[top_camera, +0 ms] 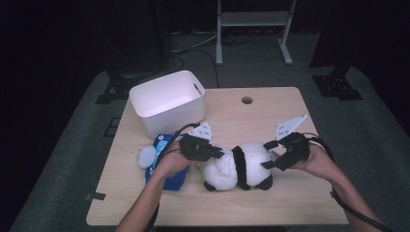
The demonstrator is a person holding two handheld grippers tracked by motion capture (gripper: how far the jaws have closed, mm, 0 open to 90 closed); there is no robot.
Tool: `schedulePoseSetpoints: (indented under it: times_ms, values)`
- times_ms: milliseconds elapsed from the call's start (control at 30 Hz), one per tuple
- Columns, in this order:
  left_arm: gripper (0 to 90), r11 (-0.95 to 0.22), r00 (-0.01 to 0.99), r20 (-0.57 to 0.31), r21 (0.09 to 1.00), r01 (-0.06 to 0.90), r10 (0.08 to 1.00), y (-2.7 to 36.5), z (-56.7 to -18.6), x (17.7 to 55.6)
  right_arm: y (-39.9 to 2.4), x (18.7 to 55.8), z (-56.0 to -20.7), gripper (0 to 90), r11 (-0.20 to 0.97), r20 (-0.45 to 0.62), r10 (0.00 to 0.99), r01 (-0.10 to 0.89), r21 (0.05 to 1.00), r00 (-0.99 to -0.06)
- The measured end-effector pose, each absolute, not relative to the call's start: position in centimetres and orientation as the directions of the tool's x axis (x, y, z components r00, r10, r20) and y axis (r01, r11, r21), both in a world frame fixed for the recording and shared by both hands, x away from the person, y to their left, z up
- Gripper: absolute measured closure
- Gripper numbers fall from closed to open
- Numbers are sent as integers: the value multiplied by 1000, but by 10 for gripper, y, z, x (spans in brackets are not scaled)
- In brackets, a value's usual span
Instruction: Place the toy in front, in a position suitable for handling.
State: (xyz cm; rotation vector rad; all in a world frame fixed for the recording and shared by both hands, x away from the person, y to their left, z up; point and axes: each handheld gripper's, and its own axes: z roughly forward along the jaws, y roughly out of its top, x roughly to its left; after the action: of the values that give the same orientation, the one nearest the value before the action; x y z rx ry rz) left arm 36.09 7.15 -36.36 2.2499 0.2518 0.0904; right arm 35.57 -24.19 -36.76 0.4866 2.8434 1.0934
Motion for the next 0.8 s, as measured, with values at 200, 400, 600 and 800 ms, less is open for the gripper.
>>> schedulePoseSetpoints:
  times_ms: [200, 400, 600, 800]
  values:
    - [836, -628, 985, -21, 768, 127, 173, 52, -363, 361, -244, 355, -374, 253, 679, 83, 317, 287, 675, -945]
    - [836, -640, 992, -16, 762, 95, 128, 29, -362, 359, -241, 353, -377, 251, 680, 89, 298, 276, 680, -951]
    - [836, -641, 994, -19, 763, 83, 107, 16, -362, 357, -235, 350, -381, 223, 681, 88, 288, 268, 682, -954]
    - [836, -647, 993, -19, 757, 91, 117, 26, -365, 356, -235, 350, -382, 223, 681, 86, 283, 263, 683, -955]
